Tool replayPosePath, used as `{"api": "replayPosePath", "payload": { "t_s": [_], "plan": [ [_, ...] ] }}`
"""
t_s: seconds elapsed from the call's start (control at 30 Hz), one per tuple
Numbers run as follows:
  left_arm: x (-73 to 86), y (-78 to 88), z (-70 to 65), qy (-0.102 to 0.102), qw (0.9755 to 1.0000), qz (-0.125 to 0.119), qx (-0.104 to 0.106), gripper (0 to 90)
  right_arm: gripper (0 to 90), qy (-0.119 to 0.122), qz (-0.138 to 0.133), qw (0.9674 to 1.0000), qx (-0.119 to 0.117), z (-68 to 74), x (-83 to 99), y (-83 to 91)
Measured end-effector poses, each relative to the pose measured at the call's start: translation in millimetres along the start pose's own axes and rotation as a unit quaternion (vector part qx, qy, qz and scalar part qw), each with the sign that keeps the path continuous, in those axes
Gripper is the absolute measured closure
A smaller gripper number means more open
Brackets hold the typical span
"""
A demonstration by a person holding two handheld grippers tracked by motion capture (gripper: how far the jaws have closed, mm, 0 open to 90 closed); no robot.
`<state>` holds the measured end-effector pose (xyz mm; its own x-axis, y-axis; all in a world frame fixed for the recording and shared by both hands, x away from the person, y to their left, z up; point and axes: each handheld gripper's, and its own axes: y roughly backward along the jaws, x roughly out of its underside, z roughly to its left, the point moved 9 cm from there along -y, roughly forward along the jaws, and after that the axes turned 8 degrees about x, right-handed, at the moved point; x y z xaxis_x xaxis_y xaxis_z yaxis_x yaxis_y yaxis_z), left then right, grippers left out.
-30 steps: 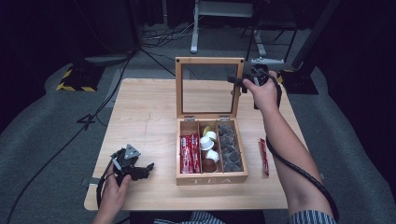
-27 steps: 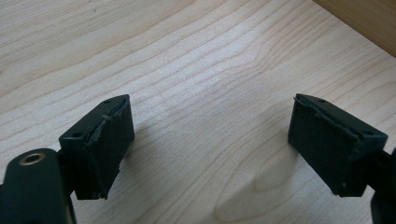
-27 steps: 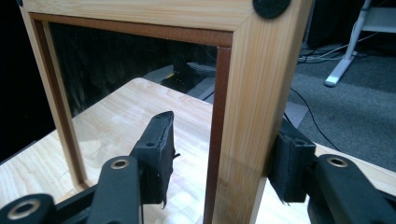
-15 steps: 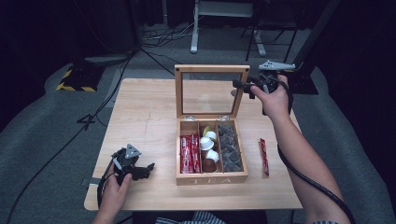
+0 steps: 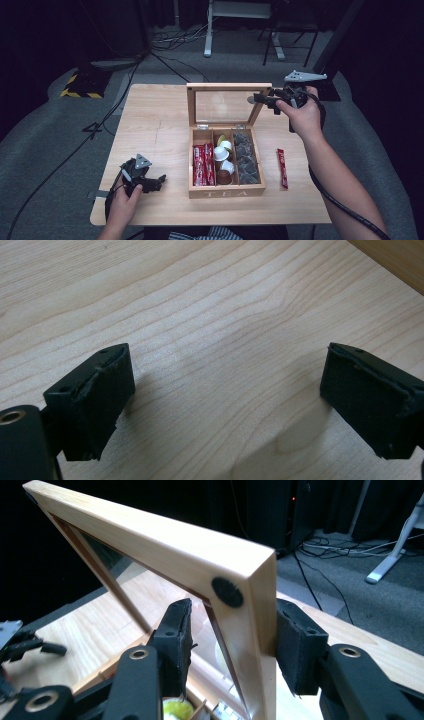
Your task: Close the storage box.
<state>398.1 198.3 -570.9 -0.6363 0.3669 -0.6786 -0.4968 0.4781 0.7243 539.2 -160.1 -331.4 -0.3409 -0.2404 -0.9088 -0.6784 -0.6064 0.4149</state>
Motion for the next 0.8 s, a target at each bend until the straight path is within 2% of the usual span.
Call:
{"api": "replayPosePath", "payload": {
  "t_s": [0.37, 0.8],
  "plan": [
    [0.0, -0.3, -0.5, 0.001, 1.0, 0.001, 0.001, 6.8, 53.6, 0.023, 0.02, 0.9995, 0.002, 16.8, 12.8, 22.5],
    [0.1, -0.2, -0.7, 0.002, 1.0, 0.002, 0.001, 6.7, 53.6, 0.079, 0.036, 0.9962, 0.01, 38.5, 38.1, 44.7]
  ]
}}
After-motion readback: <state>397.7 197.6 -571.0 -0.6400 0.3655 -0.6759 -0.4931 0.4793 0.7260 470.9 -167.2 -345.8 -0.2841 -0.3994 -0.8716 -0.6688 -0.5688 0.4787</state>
